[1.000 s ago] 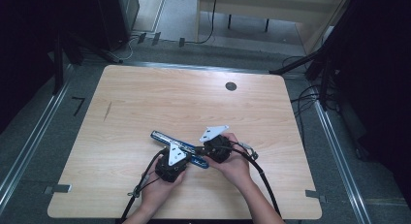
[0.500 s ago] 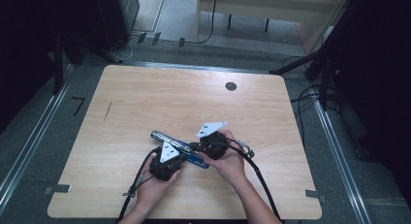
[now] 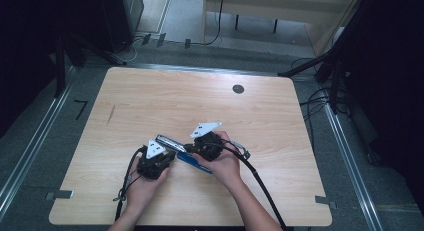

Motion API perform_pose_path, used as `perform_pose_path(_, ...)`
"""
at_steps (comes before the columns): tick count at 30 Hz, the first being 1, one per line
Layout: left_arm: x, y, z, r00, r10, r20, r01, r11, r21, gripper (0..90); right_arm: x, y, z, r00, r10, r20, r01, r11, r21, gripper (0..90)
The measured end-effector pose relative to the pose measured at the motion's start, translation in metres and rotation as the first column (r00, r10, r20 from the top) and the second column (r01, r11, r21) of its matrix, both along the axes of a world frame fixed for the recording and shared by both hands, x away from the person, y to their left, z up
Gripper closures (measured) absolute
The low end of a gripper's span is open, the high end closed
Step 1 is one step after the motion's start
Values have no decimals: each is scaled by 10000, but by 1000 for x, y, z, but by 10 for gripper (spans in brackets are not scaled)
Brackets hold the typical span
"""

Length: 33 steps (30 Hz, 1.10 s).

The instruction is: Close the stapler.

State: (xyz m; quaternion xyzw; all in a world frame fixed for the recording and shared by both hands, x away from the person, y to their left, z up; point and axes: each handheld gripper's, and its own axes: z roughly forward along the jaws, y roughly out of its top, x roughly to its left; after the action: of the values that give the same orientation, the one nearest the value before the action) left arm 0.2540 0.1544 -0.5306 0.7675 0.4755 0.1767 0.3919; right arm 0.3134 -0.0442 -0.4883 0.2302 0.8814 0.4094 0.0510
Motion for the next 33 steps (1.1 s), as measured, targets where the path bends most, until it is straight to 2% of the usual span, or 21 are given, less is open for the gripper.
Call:
perform_pose_path(2,1,2,0,10000,87,28,-87,9999,102,900,2,5,-1,10000,19,28,-19,10000,3,900)
perform_pose_path(6,4,5,-1,9995,277,-163,-277,9996,31,900,7,13,-3,10000,-81,-10,81,10000,37,900)
perform_pose_path(8,6,5,-1,9993,308,-213,-307,9995,66,900,11,18,-5,9996,-227,-139,229,9997,79,900)
perform_pose_path(18,9,4,-2,9979,531,-363,-528,9985,110,900,17,29,-11,9986,-516,-94,516,9986,-94,900)
perform_pose_path(26,9,3,-2,9976,625,-304,-627,9980,-65,900,20,33,-10,9980,-636,-31,636,9979,-101,900)
perform_pose_path(33,9,2,0,9973,727,37,-726,9972,-191,900,19,31,-6,9980,-636,52,636,9980,-17,900)
